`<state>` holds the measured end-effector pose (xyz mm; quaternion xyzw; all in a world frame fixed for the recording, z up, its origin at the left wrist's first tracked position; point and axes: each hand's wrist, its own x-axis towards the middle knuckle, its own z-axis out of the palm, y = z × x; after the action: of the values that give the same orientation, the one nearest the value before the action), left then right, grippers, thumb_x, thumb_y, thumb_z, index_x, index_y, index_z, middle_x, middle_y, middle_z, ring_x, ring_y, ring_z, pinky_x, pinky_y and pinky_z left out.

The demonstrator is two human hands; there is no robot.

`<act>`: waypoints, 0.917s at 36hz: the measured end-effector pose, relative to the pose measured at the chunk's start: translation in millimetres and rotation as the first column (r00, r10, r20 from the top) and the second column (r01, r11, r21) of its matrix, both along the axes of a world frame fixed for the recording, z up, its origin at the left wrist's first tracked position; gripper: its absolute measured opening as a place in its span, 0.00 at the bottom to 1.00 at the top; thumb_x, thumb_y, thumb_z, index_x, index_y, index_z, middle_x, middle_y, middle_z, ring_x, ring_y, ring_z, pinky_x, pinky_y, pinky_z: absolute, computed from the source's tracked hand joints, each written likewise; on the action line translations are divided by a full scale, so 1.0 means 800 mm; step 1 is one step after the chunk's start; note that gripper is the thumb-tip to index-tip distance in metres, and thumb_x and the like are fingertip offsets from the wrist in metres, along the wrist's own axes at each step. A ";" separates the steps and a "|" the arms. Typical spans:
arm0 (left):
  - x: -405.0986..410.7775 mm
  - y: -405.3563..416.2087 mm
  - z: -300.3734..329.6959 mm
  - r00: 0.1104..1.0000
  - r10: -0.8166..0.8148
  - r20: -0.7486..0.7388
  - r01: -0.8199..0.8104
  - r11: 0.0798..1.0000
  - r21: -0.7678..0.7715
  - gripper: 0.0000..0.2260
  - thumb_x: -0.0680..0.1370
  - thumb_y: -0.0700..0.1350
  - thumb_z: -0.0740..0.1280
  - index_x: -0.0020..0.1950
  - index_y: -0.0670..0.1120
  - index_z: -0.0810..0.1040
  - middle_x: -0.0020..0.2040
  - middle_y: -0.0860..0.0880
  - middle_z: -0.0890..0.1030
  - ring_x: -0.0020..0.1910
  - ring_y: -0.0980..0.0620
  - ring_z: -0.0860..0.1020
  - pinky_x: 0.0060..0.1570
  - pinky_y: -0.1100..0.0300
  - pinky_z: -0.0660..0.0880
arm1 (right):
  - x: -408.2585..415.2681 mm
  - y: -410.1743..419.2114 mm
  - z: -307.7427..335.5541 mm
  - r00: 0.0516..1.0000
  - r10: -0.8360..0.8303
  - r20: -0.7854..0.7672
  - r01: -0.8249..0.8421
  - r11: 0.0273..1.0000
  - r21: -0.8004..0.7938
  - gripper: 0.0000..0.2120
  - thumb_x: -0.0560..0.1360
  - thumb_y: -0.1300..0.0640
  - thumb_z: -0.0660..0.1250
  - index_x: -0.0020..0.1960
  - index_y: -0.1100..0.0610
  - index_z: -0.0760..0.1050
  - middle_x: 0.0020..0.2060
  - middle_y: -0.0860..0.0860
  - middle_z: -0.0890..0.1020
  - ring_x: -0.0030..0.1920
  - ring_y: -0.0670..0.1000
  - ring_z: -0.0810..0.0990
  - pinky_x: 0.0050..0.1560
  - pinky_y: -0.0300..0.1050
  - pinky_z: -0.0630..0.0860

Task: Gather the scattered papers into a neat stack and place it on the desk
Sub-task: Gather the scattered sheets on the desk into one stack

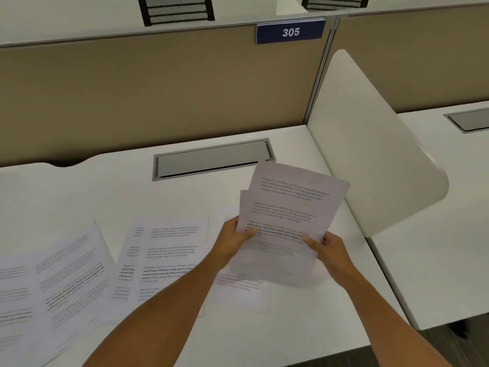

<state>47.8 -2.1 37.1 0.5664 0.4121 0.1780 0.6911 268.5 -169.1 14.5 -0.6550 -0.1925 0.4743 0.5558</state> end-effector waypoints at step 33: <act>-0.084 0.020 -0.067 0.897 0.077 -0.435 -0.028 0.993 0.118 0.16 0.79 0.42 0.67 0.66 0.41 0.77 0.62 0.43 0.81 0.59 0.45 0.80 0.56 0.60 0.76 | -0.175 0.083 -0.033 0.979 0.063 0.196 0.042 0.872 -0.487 0.09 0.77 0.64 0.65 0.55 0.56 0.79 0.52 0.55 0.84 0.44 0.51 0.81 0.43 0.42 0.78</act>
<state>-19.8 14.2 -16.3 0.6173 0.5620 0.0867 0.5437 128.3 -102.9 -12.3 -0.8185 -0.1262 0.4403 0.3467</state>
